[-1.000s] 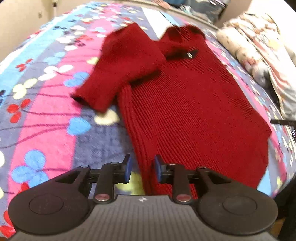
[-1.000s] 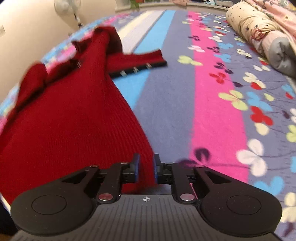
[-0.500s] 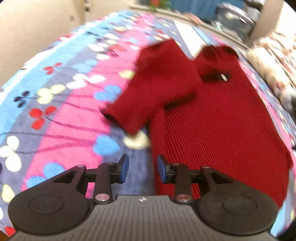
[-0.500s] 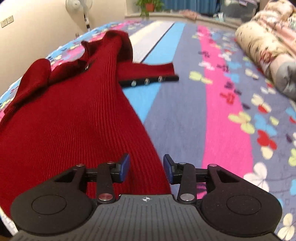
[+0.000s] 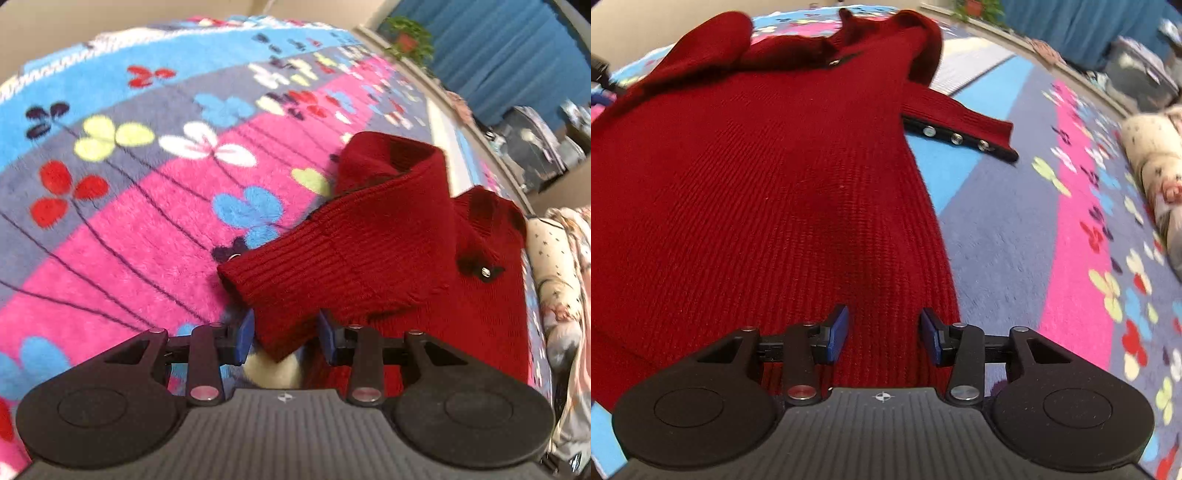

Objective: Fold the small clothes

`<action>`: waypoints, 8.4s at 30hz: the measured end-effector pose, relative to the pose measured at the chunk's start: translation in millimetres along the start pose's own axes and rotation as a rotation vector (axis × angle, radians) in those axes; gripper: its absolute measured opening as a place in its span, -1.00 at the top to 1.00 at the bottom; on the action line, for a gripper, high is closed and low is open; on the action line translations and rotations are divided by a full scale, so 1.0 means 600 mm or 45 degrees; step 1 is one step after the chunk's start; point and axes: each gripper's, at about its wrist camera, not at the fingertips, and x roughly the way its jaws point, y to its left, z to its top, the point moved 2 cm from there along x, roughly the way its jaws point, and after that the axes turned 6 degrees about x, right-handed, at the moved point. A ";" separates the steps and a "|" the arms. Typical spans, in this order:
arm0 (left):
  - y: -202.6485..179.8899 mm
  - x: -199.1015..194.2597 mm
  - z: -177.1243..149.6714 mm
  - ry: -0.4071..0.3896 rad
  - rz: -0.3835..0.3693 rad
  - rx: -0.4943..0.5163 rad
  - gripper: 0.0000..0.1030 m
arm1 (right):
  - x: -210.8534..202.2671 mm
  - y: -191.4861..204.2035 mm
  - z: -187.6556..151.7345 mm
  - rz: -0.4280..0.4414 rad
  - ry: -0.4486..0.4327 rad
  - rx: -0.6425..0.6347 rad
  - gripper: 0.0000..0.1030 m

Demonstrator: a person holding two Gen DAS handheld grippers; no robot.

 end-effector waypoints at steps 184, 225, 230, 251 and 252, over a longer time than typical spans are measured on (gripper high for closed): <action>-0.158 -0.026 -0.066 -0.274 0.336 0.958 -0.31 | 0.195 -0.548 0.209 -0.855 -0.502 1.466 1.00; -0.113 -0.253 -0.314 -0.269 -0.060 0.599 0.81 | -0.223 -0.183 -0.094 0.315 -0.371 1.074 0.93; -0.099 -0.175 -0.336 0.071 0.045 0.592 0.67 | -0.171 -0.176 -0.139 0.094 -0.063 1.117 0.91; -0.107 -0.172 -0.188 -0.167 0.130 0.453 0.27 | -0.117 -0.054 -0.062 0.119 -0.048 0.688 0.39; -0.098 -0.165 -0.162 -0.184 0.149 0.438 0.35 | -0.116 -0.050 -0.058 0.127 -0.052 0.673 0.39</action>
